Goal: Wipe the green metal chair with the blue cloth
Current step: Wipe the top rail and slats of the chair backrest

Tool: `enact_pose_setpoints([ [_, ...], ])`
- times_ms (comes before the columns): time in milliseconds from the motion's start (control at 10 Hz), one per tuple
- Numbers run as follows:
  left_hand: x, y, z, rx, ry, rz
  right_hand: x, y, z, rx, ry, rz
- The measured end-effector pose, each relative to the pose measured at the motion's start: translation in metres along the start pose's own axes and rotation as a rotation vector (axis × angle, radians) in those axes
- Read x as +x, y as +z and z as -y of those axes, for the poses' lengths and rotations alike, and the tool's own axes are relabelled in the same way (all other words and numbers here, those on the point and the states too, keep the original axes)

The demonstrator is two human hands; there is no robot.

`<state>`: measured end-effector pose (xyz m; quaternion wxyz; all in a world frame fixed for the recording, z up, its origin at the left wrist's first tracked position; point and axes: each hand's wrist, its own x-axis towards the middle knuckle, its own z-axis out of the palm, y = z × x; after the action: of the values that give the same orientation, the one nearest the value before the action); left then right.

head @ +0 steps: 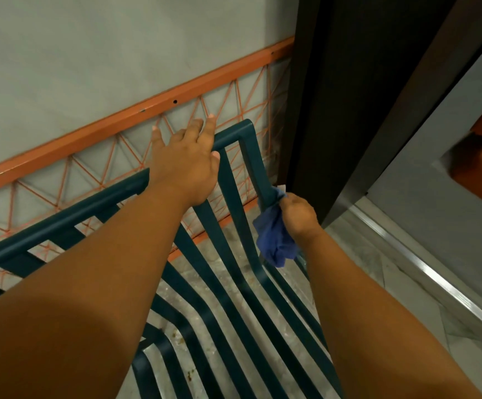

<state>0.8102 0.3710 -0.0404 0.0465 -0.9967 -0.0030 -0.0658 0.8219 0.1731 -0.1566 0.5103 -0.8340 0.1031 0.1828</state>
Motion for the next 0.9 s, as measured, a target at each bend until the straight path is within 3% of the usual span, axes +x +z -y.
enact_pose_setpoints([
  [100, 0.000, 0.000, 0.000, -0.002, 0.002, 0.000, -0.021, 0.015, 0.000, -0.215, 0.000, -0.109],
  [200, 0.000, 0.001, 0.001, 0.005, -0.002, 0.003, -0.042, 0.038, -0.002, -0.171, -0.176, -0.263],
  [300, 0.000, 0.002, 0.000, 0.003, 0.004, 0.001, -0.038, 0.047, 0.023, -0.068, -0.522, -0.314],
  [400, 0.001, 0.002, 0.001, -0.006, -0.001, -0.002, -0.025, 0.049, 0.049, -0.264, -0.749, -0.376],
  [500, 0.001, 0.001, 0.001, -0.010, 0.000, -0.001, -0.013, 0.046, 0.040, -0.516, -0.797, -0.434],
  [700, 0.000, 0.002, 0.002, -0.017, 0.010, -0.026, -0.031, 0.039, -0.002, -0.866, -0.654, -0.322],
  [800, 0.000, 0.003, 0.003, -0.018, 0.014, -0.039, -0.046, 0.040, -0.028, -0.909, -0.565, -0.325],
  [900, -0.001, 0.003, 0.001, 0.013, 0.020, -0.052, -0.050, 0.033, -0.037, -0.774, -0.512, -0.271],
])
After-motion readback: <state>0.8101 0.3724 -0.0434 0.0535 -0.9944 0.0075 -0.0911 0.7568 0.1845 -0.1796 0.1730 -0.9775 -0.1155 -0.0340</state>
